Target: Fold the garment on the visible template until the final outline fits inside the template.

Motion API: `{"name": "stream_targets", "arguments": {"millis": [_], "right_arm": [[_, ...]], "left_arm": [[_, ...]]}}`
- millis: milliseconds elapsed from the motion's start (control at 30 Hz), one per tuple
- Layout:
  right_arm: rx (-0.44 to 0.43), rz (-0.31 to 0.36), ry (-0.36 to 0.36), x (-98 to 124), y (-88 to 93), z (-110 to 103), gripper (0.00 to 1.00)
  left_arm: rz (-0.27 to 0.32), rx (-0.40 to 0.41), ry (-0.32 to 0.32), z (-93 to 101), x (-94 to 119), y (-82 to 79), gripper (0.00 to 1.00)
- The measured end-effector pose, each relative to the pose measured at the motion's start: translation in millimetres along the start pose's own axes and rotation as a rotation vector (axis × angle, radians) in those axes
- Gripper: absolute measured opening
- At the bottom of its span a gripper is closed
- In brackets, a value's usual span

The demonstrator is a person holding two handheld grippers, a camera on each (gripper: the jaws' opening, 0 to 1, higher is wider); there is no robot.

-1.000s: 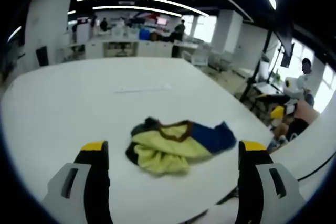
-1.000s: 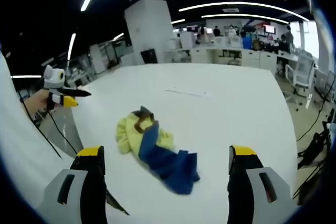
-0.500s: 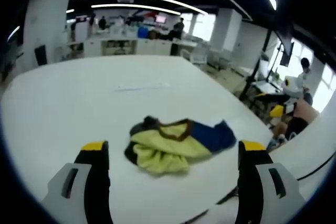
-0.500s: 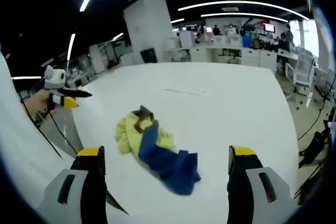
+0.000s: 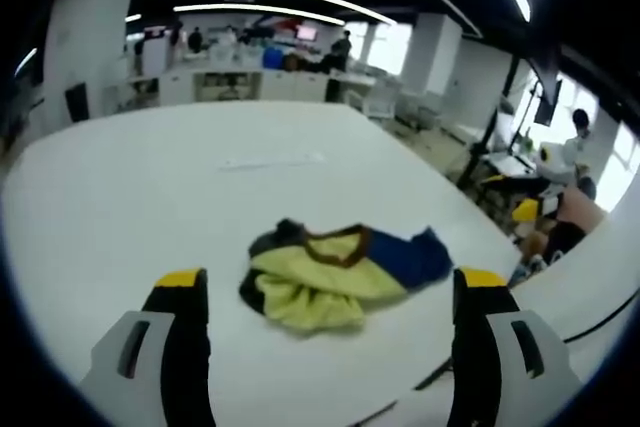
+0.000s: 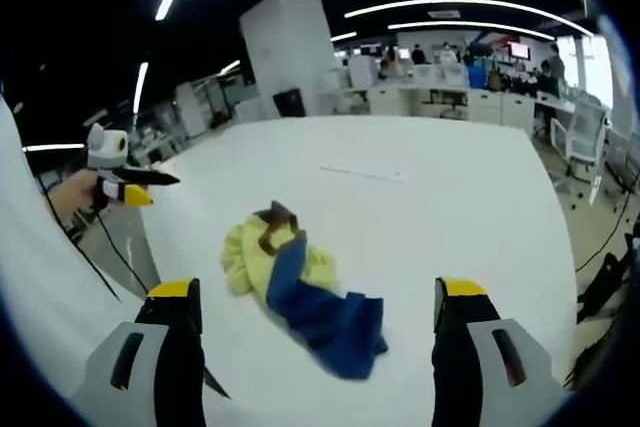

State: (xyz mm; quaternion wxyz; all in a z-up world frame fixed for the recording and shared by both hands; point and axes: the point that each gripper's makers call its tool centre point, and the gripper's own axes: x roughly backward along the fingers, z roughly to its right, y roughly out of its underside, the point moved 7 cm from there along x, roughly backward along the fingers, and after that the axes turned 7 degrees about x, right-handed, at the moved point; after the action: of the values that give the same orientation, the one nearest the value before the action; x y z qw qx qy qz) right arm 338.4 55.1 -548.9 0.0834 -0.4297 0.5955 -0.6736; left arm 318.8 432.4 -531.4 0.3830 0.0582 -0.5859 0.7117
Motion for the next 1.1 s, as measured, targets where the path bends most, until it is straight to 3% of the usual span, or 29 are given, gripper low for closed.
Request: {"name": "stream_targets", "arguments": {"millis": [1100], "right_arm": [[-0.027,-0.025,-0.07,-29.4,1.3,-5.0,0.91]], "left_arm": [[-0.056,-0.001,0.003,-11.7,-17.9,0.3,0.95]]}}
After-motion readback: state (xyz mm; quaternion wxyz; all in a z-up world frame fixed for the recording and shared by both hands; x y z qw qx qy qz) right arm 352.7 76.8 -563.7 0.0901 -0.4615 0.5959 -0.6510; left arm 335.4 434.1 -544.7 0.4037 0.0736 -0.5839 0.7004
